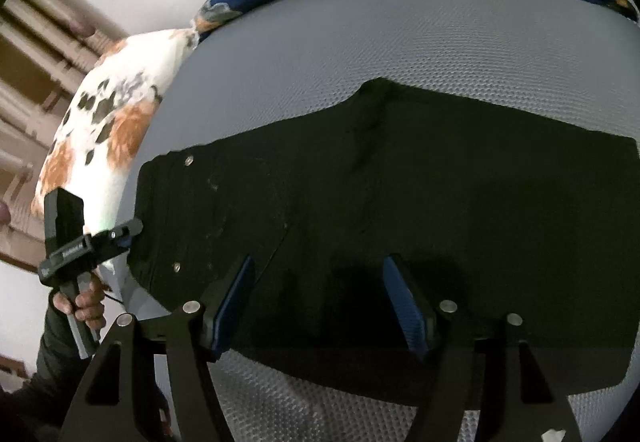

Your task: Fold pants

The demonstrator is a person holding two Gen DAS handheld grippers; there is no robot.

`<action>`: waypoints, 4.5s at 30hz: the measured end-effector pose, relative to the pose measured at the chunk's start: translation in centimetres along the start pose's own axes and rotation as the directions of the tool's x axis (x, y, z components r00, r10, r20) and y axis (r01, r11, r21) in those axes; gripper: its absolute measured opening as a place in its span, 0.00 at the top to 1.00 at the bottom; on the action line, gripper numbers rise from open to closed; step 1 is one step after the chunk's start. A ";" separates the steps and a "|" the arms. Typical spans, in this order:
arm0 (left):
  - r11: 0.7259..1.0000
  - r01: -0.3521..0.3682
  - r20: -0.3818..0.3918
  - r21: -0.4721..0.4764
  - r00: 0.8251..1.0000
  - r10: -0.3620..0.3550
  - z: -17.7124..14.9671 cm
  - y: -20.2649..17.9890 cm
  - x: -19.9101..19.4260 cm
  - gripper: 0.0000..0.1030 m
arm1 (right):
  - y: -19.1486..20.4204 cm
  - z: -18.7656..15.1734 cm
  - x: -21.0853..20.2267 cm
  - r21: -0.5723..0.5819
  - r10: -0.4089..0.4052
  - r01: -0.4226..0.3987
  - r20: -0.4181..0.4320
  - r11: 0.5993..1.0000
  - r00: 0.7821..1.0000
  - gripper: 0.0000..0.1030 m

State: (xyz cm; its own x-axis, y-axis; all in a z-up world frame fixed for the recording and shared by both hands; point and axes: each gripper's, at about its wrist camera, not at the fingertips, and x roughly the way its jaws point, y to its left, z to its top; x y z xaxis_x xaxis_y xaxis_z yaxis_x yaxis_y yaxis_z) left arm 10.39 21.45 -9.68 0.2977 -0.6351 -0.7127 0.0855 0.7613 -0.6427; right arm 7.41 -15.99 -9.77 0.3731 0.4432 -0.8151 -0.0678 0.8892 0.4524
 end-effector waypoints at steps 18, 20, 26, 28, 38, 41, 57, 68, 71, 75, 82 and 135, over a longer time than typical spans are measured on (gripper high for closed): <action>0.966 0.247 -0.123 -0.071 0.959 -0.254 2.6 3.5 1.2 0.46 | -2.0 0.4 -1.1 0.149 -0.123 0.122 -0.007 0.981 0.992 0.37; 0.969 0.244 -0.137 -0.049 0.959 -0.248 2.8 2.7 1.8 0.46 | -2.0 0.5 -1.1 0.159 -0.116 0.115 -0.001 0.981 0.993 0.37; 0.977 0.213 -0.102 0.022 0.972 -0.210 3.3 0.3 3.5 0.46 | -0.8 0.4 -0.4 0.116 -0.091 0.089 0.014 0.989 0.996 0.37; 0.985 0.174 -0.082 0.020 0.982 -0.172 3.2 -0.2 3.6 0.47 | -0.3 0.5 -0.3 0.099 -0.076 0.074 0.016 0.992 0.997 0.37; 0.999 -0.012 -0.063 -0.048 0.998 0.009 2.7 -4.8 2.6 0.72 | -1.5 0.1 -3.4 0.105 -0.051 0.039 0.114 0.994 0.992 0.37; 0.995 0.034 -0.056 -0.097 0.998 -0.040 2.7 -6.7 1.9 0.75 | -2.9 -0.1 -4.9 0.135 -0.043 0.022 0.151 0.991 0.988 0.37; 0.996 0.054 -0.001 -0.070 0.999 -0.055 2.9 -25.3 5.7 0.77 | -13.0 -3.2 -11.6 0.276 -0.030 -0.063 0.320 0.959 0.947 0.37; 0.999 0.036 -0.058 0.025 0.998 -0.034 1.0 -34.4 15.1 0.77 | -17.9 -5.6 -15.1 0.355 -0.246 0.108 0.373 0.929 0.894 0.37; 0.999 0.011 -0.077 0.052 0.997 -0.007 0.1 -34.9 17.5 0.77 | -18.7 -6.0 -15.6 0.369 -0.248 0.097 0.388 0.924 0.887 0.37; 0.993 -0.034 -0.083 0.109 0.996 0.044 -1.0 -35.4 19.8 0.76 | -19.1 -6.0 -15.3 0.368 -0.275 0.129 0.378 0.921 0.884 0.37; 0.982 -0.075 -0.104 0.176 0.990 0.094 -2.3 -35.4 21.5 0.74 | -19.4 -6.1 -14.8 0.356 -0.281 0.150 0.353 0.922 0.893 0.37; 0.955 -0.293 0.022 0.037 0.956 0.292 -5.3 -21.6 14.9 0.41 | -25.1 3.1 -3.8 0.226 0.432 -0.448 0.121 0.865 0.894 0.40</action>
State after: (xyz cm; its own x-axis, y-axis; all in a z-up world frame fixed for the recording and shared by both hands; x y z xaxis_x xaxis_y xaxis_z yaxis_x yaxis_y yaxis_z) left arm 7.98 -5.13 -7.91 0.3309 -0.3819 -0.8629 0.0297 0.9182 -0.3950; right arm 10.55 -40.34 -16.92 0.4157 0.7665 -0.4895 -0.0172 0.5447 0.8384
